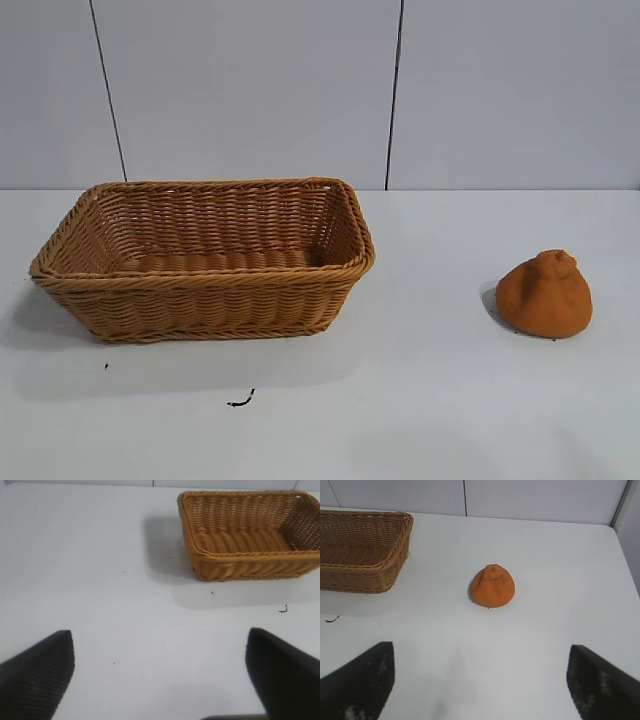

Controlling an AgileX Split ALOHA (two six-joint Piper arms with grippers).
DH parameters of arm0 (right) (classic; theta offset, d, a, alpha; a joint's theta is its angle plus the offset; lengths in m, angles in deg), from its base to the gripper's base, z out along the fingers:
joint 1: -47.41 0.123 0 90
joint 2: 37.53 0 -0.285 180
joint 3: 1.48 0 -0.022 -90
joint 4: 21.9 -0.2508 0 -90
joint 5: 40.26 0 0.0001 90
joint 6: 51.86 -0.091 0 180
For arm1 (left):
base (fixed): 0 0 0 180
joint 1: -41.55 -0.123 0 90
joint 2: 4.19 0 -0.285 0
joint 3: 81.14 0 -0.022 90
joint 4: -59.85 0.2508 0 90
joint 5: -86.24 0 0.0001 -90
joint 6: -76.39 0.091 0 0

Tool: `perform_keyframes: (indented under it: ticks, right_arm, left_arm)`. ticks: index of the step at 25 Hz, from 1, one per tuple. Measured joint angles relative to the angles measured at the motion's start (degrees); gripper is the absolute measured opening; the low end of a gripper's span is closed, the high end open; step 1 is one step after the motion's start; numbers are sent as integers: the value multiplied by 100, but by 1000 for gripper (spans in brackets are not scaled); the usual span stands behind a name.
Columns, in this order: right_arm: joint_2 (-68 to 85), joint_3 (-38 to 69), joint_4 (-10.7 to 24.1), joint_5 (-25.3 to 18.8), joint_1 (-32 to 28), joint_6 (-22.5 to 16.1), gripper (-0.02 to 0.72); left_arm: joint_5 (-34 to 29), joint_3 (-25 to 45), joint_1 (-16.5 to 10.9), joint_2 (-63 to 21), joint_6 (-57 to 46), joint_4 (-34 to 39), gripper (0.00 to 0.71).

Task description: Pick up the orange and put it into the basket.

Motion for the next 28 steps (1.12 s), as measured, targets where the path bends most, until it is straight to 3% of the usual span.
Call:
perform_keyframes:
  ticks: [10,14,19,28]
  right_arm:
    - [-14,0,13,12,0,0,638]
    - [-521,-255,23,281,0,0,638]
    - [-1960,-871,59,624,0,-104,638]
    - [-5373,-2476,64,627,0,-436,638]
  left_arm:
    - [0,0,0,0,0,0,666]
    - [0,0,0,0,0,0,666]
    - [0,0,0,0,0,0,666]
    - [0,0,0,0,0,0,666]
